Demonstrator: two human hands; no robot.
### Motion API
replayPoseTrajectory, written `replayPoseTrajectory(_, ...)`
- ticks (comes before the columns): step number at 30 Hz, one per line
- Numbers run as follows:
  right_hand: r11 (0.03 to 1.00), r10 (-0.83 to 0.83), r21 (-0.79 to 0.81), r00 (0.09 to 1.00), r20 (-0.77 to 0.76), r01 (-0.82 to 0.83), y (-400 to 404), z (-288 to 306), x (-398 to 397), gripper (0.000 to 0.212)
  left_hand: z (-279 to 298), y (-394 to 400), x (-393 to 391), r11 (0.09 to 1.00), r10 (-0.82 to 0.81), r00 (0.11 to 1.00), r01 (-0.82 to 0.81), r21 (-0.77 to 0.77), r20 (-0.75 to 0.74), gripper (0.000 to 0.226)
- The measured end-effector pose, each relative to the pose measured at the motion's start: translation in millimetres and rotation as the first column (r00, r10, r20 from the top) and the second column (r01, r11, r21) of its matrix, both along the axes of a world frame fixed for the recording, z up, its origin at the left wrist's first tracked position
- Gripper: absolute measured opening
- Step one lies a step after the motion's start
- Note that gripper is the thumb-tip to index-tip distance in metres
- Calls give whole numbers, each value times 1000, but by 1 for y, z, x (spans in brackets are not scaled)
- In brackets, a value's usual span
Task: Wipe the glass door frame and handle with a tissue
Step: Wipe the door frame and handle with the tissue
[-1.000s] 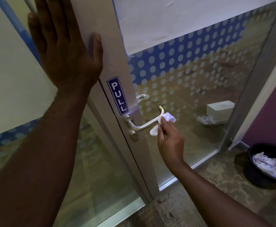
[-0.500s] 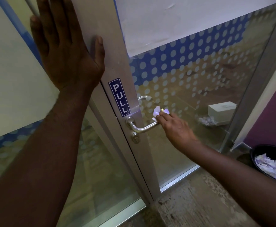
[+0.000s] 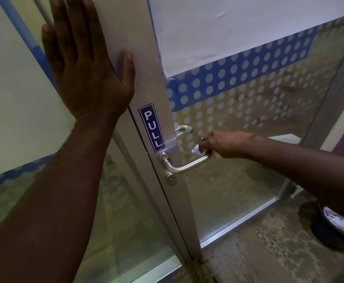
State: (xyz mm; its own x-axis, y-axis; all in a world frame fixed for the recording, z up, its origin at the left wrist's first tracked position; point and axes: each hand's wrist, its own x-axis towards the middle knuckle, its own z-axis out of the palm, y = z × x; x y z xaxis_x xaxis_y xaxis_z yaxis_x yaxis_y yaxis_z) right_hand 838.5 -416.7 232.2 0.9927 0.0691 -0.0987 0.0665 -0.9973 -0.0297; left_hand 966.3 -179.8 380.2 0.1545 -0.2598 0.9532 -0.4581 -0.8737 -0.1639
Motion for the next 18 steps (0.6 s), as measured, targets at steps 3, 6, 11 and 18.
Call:
replayPoseTrajectory(3, 959, -157, 231, 986, -57, 166, -10, 4, 0, 20, 0, 0, 0, 1000, 0, 1000, 0, -2, -7, 80)
replayPoseTrajectory(6, 886, -187, 427, 982, -25, 179, -19, -6, -7, 16, -1, -1, 2, 1000, -7, 999, 7, -3, -40, 82)
replayPoseTrajectory(11, -18, -291, 978, 934, -205, 209, -4, -39, -21, 24, -2, -2, 7, 1000, -3, 994, 2, -5, -112, 86)
replayPoseTrajectory(18, -739, -418, 670, 830, -369, -74, 76, -67, -24, 31, -2, -1, 6, 1000, 3, 993, -4, -5, -120, 86)
